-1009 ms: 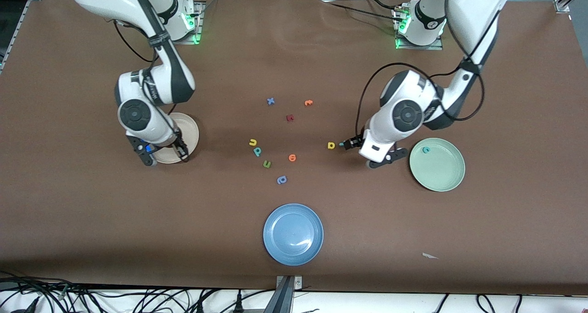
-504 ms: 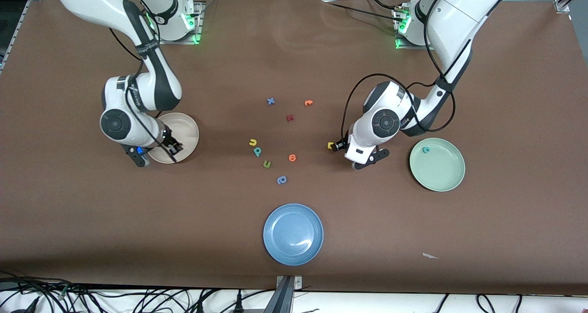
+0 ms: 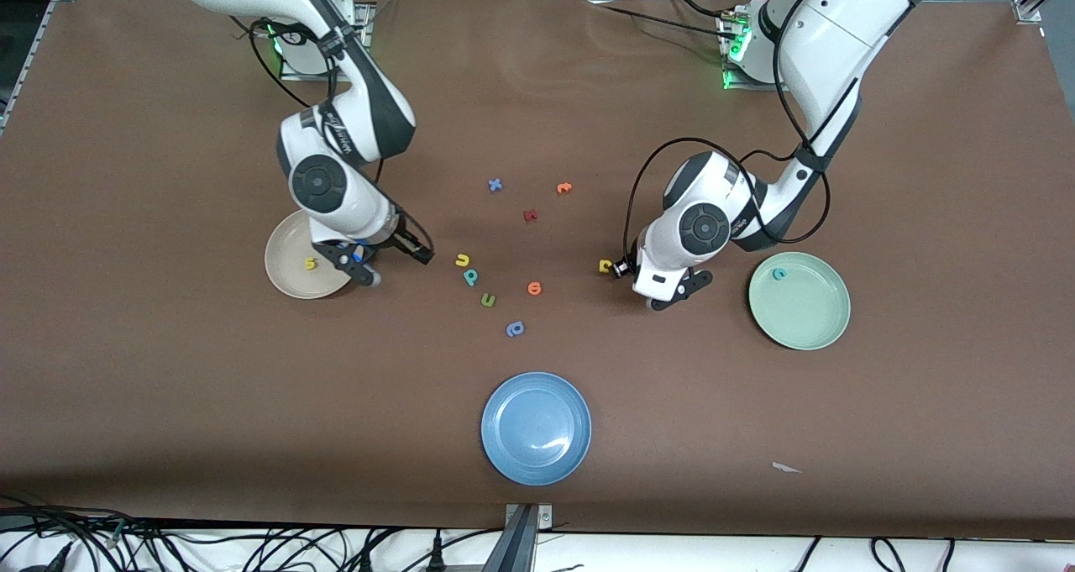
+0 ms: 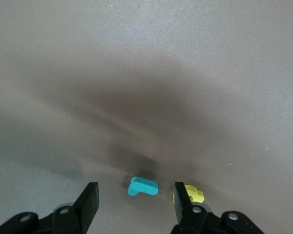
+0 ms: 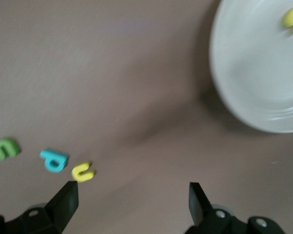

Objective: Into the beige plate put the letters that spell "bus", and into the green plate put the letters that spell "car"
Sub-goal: 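Grasp the yellow u with the right gripper while the left gripper grasps teal r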

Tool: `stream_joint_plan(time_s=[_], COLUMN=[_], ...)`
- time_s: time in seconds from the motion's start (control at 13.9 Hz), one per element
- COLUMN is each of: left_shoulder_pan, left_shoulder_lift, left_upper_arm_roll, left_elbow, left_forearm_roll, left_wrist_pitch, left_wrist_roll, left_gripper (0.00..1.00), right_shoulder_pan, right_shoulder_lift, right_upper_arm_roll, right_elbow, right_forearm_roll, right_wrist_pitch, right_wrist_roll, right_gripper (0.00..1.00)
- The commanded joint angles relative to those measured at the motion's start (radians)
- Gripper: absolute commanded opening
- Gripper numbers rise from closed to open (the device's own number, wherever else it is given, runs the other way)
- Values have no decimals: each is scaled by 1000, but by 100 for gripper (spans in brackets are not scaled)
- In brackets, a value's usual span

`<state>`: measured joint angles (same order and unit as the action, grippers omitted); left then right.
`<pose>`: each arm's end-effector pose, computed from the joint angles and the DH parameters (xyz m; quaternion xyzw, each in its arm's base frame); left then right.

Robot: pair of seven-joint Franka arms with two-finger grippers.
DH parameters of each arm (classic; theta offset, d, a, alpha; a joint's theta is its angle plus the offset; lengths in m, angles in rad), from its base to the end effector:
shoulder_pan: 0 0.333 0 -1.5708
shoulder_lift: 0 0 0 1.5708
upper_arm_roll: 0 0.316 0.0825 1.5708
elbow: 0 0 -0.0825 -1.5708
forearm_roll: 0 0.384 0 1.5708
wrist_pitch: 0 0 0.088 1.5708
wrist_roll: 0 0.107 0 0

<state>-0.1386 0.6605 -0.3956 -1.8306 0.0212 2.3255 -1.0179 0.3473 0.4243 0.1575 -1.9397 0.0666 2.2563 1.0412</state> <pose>0.5520 -0.3113 0.1848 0.9572 0.2598 -0.1210 0.0408 0.5347 0.2934 0.2586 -0.9537 0.2907 0.0770 0.0048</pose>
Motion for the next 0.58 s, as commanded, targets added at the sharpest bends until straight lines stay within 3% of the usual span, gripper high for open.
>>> stream_joint_plan(time_s=[0.0, 0.14, 0.36, 0.5], left_shoulder_pan=[-12, -25, -27, -29], left_shoulder_lift=[19, 22, 27, 30], left_upper_arm_roll=[4, 6, 6, 6], left_elbow=[8, 7, 8, 7], left_forearm_roll=[25, 25, 25, 26], left_wrist_pitch=[6, 6, 6, 6], left_wrist_roll=[-31, -31, -31, -30], left_gripper=[68, 68, 68, 61], right_shoulder_pan=[16, 18, 18, 21], right_shoulder_lift=[39, 66, 108, 148], right_upper_arm_roll=[42, 43, 42, 43], right_elbow=[11, 69, 132, 139], right_forearm_roll=[-17, -15, -24, -27], right_wrist_pitch=[52, 39, -18, -26], right_wrist_roll=[-61, -188, -219, -327], right_gripper=[100, 100, 100, 100])
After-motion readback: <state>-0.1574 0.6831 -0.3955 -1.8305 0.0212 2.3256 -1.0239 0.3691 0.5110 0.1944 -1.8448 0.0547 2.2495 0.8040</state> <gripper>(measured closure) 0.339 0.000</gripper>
